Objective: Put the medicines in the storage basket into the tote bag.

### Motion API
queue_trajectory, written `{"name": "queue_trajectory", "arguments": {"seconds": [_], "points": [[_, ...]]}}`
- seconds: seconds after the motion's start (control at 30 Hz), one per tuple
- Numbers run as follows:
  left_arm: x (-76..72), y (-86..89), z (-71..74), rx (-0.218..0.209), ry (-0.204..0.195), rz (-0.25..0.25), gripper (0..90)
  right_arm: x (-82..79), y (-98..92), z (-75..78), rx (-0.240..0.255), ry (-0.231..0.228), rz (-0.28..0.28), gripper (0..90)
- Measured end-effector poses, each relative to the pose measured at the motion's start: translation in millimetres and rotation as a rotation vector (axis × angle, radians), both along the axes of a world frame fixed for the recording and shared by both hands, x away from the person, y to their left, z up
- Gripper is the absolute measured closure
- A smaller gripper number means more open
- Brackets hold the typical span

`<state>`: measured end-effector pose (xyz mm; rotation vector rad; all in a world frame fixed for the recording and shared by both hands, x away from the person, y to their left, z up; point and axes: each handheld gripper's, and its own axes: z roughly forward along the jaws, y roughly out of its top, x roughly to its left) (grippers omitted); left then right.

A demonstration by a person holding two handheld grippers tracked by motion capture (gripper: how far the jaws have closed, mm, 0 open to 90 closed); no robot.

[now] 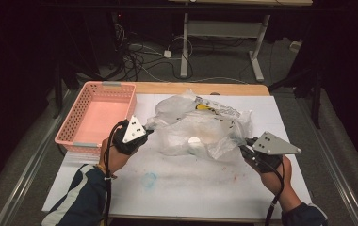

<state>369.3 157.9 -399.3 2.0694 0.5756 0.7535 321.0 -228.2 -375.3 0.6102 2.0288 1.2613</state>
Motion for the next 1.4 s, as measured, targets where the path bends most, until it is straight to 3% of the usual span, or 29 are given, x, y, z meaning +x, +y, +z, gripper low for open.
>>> {"name": "queue_trajectory", "arguments": {"seconds": [0.07, 0.1, 0.23, 0.47, 0.7, 1.03, 1.17, 1.27, 1.4], "points": [[-4.1, 3.0, 4.1, -0.017, -0.004, -0.008, 86.5, 2.2, 0.2, 1.6, 0.007, -0.002, 0.001, 90.0], [-6.8, 5.0, 6.4, -0.015, -0.009, -0.013, 86.5, 7.2, 1.0, 4.5, 0.049, 0.019, 0.026, 90.0], [-20.9, 16.0, 14.8, -0.027, -0.038, -0.018, 86.5, 14.6, 7.7, 7.6, 0.048, 0.011, 0.043, 90.0], [-34.9, 28.9, 32.1, -0.115, -0.097, -0.056, 86.4, 27.9, 27.6, 10.8, 0.033, 0.0, 0.069, 90.0], [-28.2, 12.5, 44.4, -0.173, -0.147, -0.117, 86.4, 37.8, 36.4, 24.5, 0.049, -0.028, 0.057, 90.0], [-31.6, 7.0, 86.3, -0.287, -0.258, -0.14, 86.5, 45.5, 27.9, 59.1, 0.102, -0.072, 0.023, 90.0], [-33.2, -1.0, 100.1, -0.307, -0.286, -0.155, 86.4, 46.1, 26.9, 76.0, 0.13, -0.085, 0.027, 90.0], [-32.2, -8.1, 104.9, -0.299, -0.305, -0.162, 86.4, 46.1, 32.0, 85.4, 0.133, -0.103, 0.035, 90.0], [-21.9, -17.2, 98.8, -0.282, -0.285, -0.173, 86.4, 49.9, 39.3, 86.7, 0.13, -0.099, 0.041, 90.0]]}}
